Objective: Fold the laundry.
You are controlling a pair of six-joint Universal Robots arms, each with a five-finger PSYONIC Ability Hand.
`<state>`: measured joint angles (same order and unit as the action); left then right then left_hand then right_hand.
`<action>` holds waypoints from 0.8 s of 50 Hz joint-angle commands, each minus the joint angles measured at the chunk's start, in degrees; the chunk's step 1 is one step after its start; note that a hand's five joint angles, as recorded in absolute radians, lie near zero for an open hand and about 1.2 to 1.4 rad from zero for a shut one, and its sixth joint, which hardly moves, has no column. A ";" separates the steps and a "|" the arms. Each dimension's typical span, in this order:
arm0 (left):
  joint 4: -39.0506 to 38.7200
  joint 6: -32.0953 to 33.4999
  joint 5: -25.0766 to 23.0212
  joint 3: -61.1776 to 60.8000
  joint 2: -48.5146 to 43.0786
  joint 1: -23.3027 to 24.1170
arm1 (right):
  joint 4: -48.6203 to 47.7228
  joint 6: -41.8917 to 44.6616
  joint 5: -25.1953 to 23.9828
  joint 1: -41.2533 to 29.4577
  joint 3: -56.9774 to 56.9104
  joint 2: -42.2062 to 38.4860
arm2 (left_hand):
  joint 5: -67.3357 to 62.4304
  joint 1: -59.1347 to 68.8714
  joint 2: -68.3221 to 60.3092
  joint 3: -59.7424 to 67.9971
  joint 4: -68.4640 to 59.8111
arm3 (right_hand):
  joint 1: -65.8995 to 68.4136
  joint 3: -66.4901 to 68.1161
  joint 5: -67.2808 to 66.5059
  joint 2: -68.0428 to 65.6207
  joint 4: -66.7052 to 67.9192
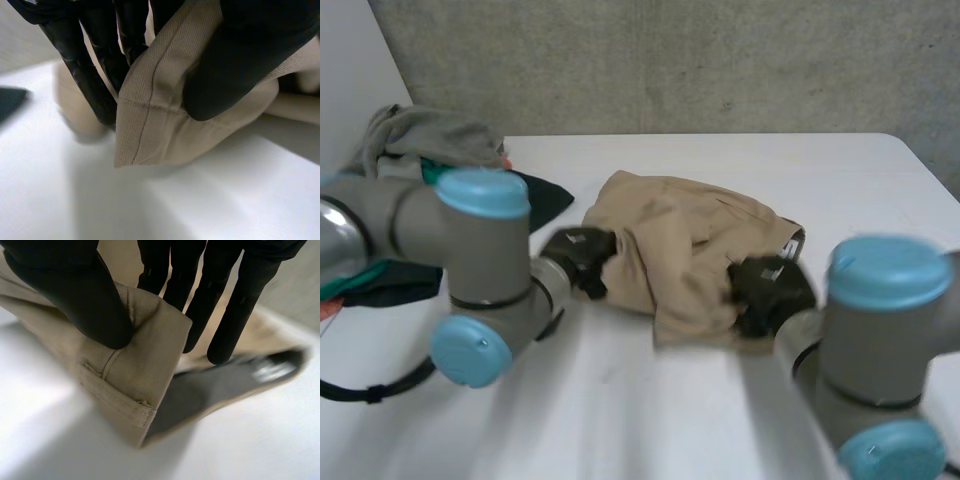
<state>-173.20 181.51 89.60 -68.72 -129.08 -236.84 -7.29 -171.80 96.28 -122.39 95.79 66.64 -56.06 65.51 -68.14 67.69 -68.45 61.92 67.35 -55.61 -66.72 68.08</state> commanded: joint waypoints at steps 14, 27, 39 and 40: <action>12.96 32.15 -2.06 -8.45 33.65 -5.47 | 33.56 30.29 -14.54 18.94 -23.80 12.21 | -13.94 14.49 -11.86 12.31 -11.55 | 18.08 12.65 -14.39 -13.28 11.92; 2.62 37.51 -1.53 18.51 5.70 -5.21 | 27.61 36.28 -4.45 13.67 -49.61 -14.50 | -13.94 14.49 -11.86 12.31 -11.55 | 18.08 12.65 -14.39 -13.28 11.92; -38.01 35.15 -3.12 34.19 6.03 -7.58 | -27.06 27.75 -6.10 11.21 -53.27 -10.13 | -13.94 14.49 -11.86 12.31 -11.55 | 18.08 12.65 -14.39 -13.28 11.92; -36.79 34.80 -2.86 33.75 6.21 -7.58 | -28.73 27.84 -6.89 11.12 -51.77 -9.78 | -13.94 14.49 -11.86 12.31 -11.55 | 18.08 12.65 -14.39 -13.28 11.92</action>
<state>-200.76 219.53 86.06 -33.17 -125.47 -243.49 -15.63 -141.71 94.00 -110.74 32.95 50.82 -56.80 65.51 -68.50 68.12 -68.81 61.92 67.49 -57.69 -66.72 68.46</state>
